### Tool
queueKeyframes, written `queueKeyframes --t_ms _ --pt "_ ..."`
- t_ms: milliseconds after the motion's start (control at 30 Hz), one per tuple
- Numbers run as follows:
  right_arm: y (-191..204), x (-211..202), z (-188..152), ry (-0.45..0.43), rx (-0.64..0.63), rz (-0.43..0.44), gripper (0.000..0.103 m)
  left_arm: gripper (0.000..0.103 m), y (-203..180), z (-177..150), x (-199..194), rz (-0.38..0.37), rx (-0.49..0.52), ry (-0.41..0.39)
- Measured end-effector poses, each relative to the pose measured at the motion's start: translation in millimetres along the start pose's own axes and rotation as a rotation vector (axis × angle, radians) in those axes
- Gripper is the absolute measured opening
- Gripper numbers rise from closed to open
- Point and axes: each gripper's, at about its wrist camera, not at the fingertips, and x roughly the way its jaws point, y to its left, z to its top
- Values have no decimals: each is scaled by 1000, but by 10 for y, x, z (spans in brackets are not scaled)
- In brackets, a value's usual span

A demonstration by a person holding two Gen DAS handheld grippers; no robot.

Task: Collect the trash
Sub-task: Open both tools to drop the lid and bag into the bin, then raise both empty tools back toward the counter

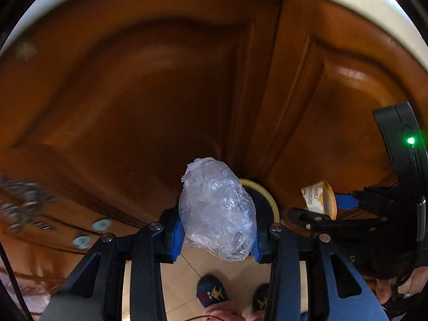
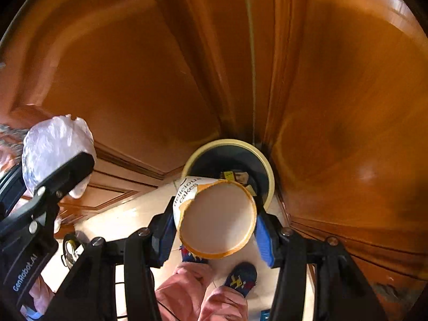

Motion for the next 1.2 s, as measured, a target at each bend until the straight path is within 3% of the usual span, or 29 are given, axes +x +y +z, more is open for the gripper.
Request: queueKeyframes --t_ms 167,433,500,600,633,933,1200 --pt "-205 418 56 43 64 -6 52 37 -29 8 475 -47 21 77" --pt "-364 853 161 98 109 -14 56 45 -46 87 873 -40 39 126" --pt "-367 906 208 105 109 -16 71 55 -50 104 913 -42 36 132" --pt "-346 891 259 99 104 -8 72 78 -56 148 957 -46 38 141" --pt "-343 882 268 99 102 -8 72 79 -49 184 962 -44 39 139" --pt "-378 724 210 93 102 3 73 83 -85 224 811 -24 48 147" --pt "-283 188 149 69 97 34 73 83 -145 267 106 -8 52 143"
